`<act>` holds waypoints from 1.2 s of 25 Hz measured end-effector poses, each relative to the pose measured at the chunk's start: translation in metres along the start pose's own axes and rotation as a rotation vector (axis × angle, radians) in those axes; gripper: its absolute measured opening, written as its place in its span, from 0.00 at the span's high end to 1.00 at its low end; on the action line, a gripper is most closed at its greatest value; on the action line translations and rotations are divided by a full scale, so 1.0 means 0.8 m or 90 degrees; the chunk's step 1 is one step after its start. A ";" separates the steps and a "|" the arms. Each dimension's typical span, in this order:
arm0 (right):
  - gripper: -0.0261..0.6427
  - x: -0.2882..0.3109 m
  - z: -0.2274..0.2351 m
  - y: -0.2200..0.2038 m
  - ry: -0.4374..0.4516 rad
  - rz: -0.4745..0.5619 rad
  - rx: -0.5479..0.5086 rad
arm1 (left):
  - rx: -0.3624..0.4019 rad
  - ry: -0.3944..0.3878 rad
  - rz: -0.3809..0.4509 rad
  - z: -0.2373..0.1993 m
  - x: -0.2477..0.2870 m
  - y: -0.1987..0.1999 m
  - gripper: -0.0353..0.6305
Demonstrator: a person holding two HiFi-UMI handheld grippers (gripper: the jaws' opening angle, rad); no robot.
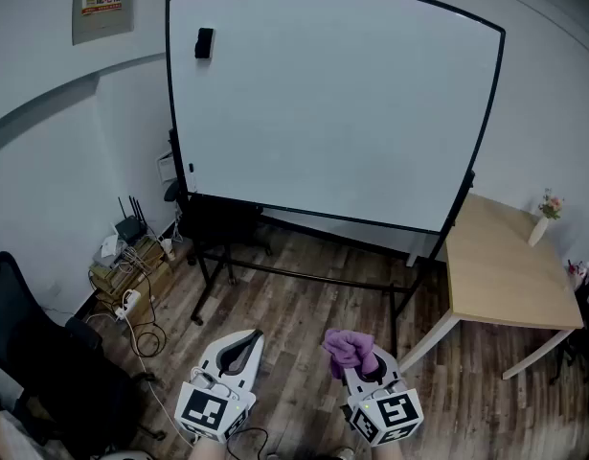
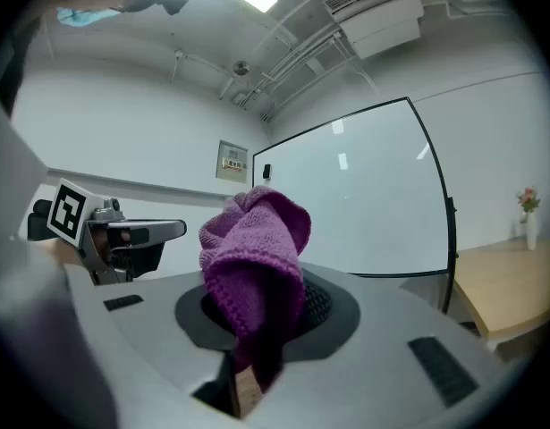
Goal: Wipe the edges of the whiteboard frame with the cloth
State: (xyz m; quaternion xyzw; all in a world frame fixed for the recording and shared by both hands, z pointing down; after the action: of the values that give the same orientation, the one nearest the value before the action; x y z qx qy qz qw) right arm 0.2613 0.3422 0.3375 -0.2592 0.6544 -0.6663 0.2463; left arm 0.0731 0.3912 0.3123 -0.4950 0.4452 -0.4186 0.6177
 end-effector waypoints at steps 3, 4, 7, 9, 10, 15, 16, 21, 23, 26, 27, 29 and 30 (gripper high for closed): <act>0.84 0.002 -0.003 0.000 -0.004 0.003 0.003 | 0.001 0.000 -0.001 -0.003 -0.001 0.000 0.92; 0.84 0.002 -0.004 0.000 -0.004 0.004 0.003 | 0.001 -0.001 -0.001 -0.003 -0.002 0.000 0.92; 0.84 0.003 -0.009 0.000 -0.004 0.005 0.000 | 0.002 -0.001 0.002 -0.006 -0.006 0.000 0.92; 0.84 0.004 -0.013 0.001 -0.002 0.004 -0.005 | 0.002 -0.001 0.004 -0.009 -0.008 0.001 0.92; 0.84 0.005 -0.015 0.000 -0.003 0.004 -0.006 | 0.002 -0.001 0.005 -0.011 -0.009 0.001 0.92; 0.84 0.010 -0.024 -0.002 -0.007 -0.002 -0.002 | -0.002 -0.003 0.008 -0.022 -0.013 -0.002 0.92; 0.84 0.012 -0.025 -0.002 -0.005 -0.004 -0.003 | -0.004 -0.002 0.009 -0.025 -0.013 -0.003 0.92; 0.84 0.031 -0.016 -0.002 0.005 -0.019 -0.020 | -0.013 -0.003 0.011 -0.034 0.007 -0.010 0.92; 0.84 0.045 -0.005 -0.001 0.012 -0.017 -0.016 | -0.014 -0.001 0.012 -0.041 0.022 -0.013 0.92; 0.84 0.077 0.020 0.000 0.023 -0.013 -0.011 | -0.013 0.005 0.012 -0.054 0.053 -0.020 0.92; 0.84 0.088 0.029 0.002 0.027 -0.011 -0.012 | -0.012 0.008 0.013 -0.059 0.065 -0.022 0.92; 0.84 0.112 0.045 0.007 0.037 -0.006 -0.017 | -0.005 0.016 0.017 -0.070 0.088 -0.020 0.92; 0.84 0.124 0.052 0.010 0.042 -0.002 -0.019 | -0.001 0.021 0.021 -0.077 0.098 -0.018 0.92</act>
State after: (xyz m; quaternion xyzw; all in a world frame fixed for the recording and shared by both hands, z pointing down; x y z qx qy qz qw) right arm 0.2151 0.2443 0.3320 -0.2417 0.6715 -0.6652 0.2195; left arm 0.0328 0.2990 0.3086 -0.4811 0.4637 -0.4163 0.6166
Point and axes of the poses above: the fingertips, and each gripper's own axes: x forward along the fingers, z to its right, y out of its top, the point moved 4 cm from there along -x, backward along the fingers, and after that the axes turned 4 degrees about y, right-handed, at the moved point
